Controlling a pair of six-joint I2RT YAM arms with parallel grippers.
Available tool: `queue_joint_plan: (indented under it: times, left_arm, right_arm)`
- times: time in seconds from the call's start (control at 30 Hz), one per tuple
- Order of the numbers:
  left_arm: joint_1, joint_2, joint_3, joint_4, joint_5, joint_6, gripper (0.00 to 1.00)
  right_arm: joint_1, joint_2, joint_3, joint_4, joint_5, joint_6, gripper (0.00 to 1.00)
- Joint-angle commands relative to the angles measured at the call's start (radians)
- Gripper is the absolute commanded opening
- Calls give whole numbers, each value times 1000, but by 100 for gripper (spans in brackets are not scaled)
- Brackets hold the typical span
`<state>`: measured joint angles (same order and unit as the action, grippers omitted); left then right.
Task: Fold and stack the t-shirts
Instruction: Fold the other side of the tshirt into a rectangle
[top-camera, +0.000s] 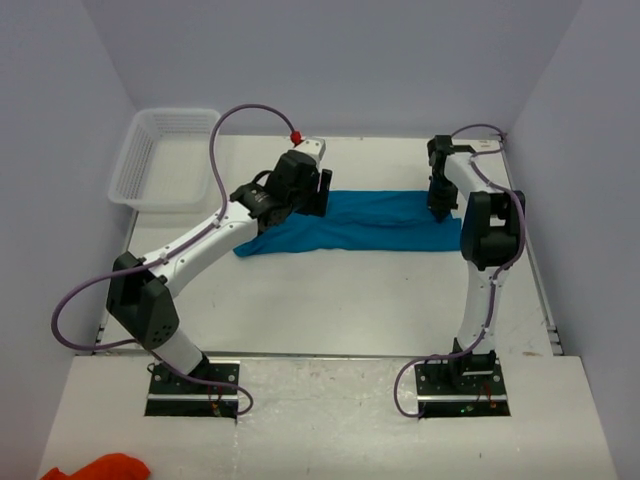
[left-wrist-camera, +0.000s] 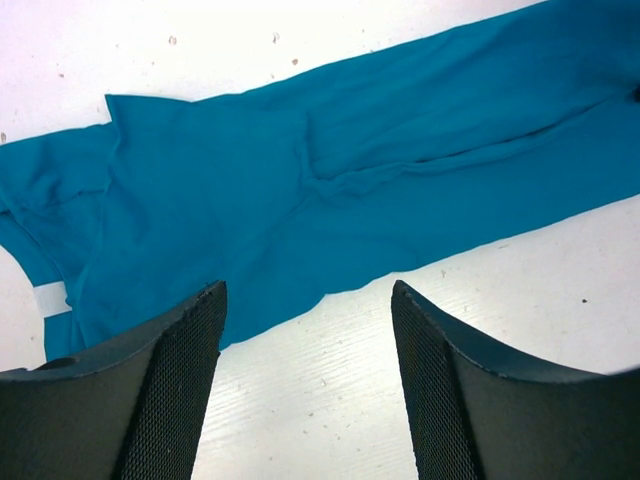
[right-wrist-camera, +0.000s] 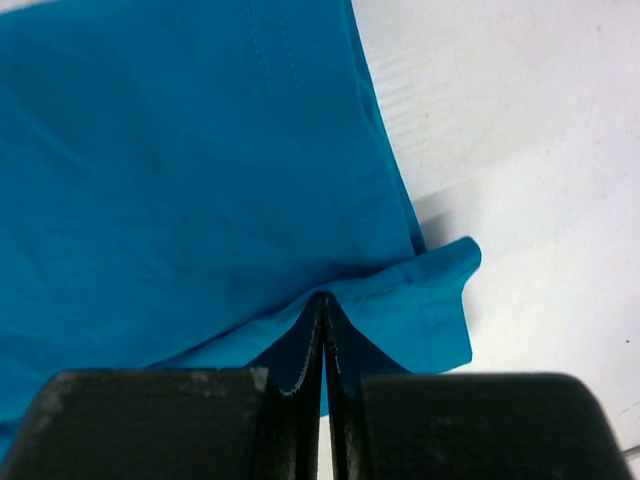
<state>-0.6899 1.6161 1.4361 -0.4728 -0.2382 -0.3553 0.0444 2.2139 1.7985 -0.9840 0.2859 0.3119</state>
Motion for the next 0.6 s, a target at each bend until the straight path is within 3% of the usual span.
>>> queue_joint_plan:
  times: [0.0,0.4,0.57]
  left_arm:
    - [-10,-38,-26,-21,8,-13,68]
    - [-14,-120,-78,-82,-45,-24,70]
    - [-13,-102,-77,-127,-102,-39,70]
  right_arm:
    - [-11,36,68,-30,25,-8,0]
    - [-15,139,202,-90,-18,-17,0]
    - [-8,48,167,-18,45,-8,0]
